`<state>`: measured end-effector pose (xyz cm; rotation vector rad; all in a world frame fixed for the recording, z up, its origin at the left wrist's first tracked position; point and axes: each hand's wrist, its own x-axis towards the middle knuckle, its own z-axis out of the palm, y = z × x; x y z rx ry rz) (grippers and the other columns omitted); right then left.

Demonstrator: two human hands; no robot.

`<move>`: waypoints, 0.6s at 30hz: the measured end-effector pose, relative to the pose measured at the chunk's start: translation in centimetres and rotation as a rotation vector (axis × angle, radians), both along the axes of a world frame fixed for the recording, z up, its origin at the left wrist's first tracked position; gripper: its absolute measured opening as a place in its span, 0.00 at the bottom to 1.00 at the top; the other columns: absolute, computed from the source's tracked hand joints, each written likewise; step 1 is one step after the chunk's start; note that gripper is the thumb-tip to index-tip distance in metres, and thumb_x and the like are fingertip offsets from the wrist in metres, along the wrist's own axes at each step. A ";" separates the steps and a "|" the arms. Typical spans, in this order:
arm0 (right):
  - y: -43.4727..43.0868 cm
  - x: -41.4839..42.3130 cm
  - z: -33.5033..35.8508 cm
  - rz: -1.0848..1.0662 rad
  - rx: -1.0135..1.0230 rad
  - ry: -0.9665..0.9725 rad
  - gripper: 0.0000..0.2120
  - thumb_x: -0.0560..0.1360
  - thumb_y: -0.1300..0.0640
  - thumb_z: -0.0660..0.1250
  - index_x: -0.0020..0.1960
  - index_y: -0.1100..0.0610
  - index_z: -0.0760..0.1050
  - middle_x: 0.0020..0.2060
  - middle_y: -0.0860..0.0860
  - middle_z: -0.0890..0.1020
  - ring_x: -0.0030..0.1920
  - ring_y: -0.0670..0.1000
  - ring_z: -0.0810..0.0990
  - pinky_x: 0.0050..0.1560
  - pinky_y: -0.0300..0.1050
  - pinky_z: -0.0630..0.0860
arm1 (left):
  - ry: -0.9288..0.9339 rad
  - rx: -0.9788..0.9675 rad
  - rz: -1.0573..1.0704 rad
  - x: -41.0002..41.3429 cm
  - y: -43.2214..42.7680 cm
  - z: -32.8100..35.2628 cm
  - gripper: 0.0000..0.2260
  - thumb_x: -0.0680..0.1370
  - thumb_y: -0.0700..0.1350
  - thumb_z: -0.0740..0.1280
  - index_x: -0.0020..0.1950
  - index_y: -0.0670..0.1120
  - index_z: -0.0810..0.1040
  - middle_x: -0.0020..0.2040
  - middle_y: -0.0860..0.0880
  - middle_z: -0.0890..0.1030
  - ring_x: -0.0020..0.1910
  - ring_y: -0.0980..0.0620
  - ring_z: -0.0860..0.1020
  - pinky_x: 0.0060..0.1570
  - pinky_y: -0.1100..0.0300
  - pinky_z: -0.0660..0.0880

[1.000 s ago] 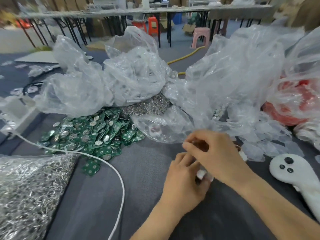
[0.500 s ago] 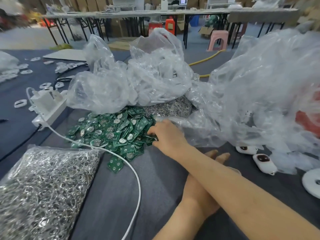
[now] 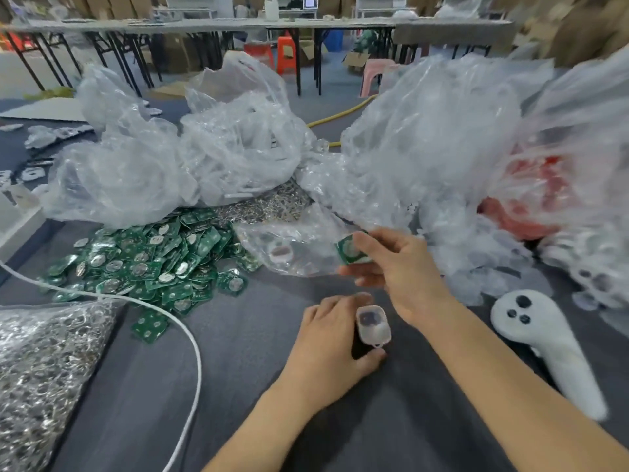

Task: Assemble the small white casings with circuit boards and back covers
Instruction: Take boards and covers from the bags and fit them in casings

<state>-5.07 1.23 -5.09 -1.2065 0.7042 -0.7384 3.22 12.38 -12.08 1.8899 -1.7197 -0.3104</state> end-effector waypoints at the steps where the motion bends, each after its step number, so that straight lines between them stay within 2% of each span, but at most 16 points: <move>1: -0.2 -1.8 -0.2 -0.023 0.007 0.008 0.03 0.74 0.59 0.69 0.45 0.59 0.80 0.34 0.50 0.84 0.32 0.54 0.84 0.24 0.38 0.74 | -0.019 0.050 0.044 -1.1 0.1 0.3 0.29 0.72 0.56 0.68 0.71 0.55 0.64 0.69 0.62 0.68 0.70 0.58 0.61 0.64 0.65 0.55; 2: -0.3 -3.5 -0.5 -0.045 0.011 0.026 0.04 0.73 0.58 0.70 0.44 0.58 0.80 0.34 0.51 0.84 0.32 0.54 0.84 0.25 0.37 0.74 | -0.083 0.035 0.051 -0.4 -0.1 0.7 0.30 0.72 0.55 0.68 0.72 0.55 0.62 0.69 0.63 0.67 0.70 0.59 0.61 0.64 0.66 0.54; 6: -0.5 -8.2 -2.3 -0.066 0.009 0.092 0.05 0.75 0.61 0.66 0.45 0.57 0.81 0.37 0.52 0.85 0.34 0.55 0.84 0.30 0.37 0.77 | -0.012 0.016 -0.043 -1.7 0.1 0.5 0.37 0.70 0.54 0.63 0.77 0.56 0.53 0.70 0.65 0.66 0.71 0.64 0.58 0.67 0.69 0.49; 8: -0.4 -9.2 -3.0 -0.079 0.012 0.106 0.07 0.77 0.63 0.64 0.47 0.57 0.81 0.38 0.52 0.85 0.35 0.56 0.85 0.32 0.38 0.79 | 0.043 0.002 -0.031 -1.3 0.3 0.6 0.33 0.71 0.55 0.64 0.75 0.55 0.58 0.68 0.64 0.67 0.69 0.63 0.61 0.67 0.66 0.53; 10: -0.2 -9.5 -3.4 -0.089 0.017 0.123 0.07 0.77 0.65 0.64 0.48 0.57 0.80 0.37 0.51 0.85 0.33 0.55 0.84 0.31 0.39 0.80 | 0.115 -0.037 -0.005 -1.6 0.5 0.8 0.26 0.71 0.55 0.66 0.68 0.56 0.64 0.63 0.61 0.69 0.63 0.60 0.67 0.64 0.63 0.60; 13: 0.1 -9.4 -3.9 -0.105 -0.047 0.181 0.05 0.75 0.66 0.67 0.47 0.57 0.78 0.33 0.51 0.84 0.29 0.52 0.83 0.27 0.39 0.77 | 0.138 -0.024 0.022 -1.3 0.7 0.6 0.23 0.70 0.57 0.69 0.61 0.59 0.63 0.56 0.60 0.70 0.57 0.61 0.67 0.58 0.66 0.63; 18: 0.3 -9.6 -4.3 -0.116 -0.128 0.230 0.04 0.72 0.65 0.71 0.42 0.57 0.78 0.30 0.53 0.82 0.27 0.46 0.76 0.23 0.35 0.66 | 0.050 0.001 -0.010 -1.5 0.6 0.8 0.24 0.71 0.54 0.67 0.65 0.56 0.66 0.57 0.63 0.72 0.61 0.60 0.66 0.62 0.62 0.61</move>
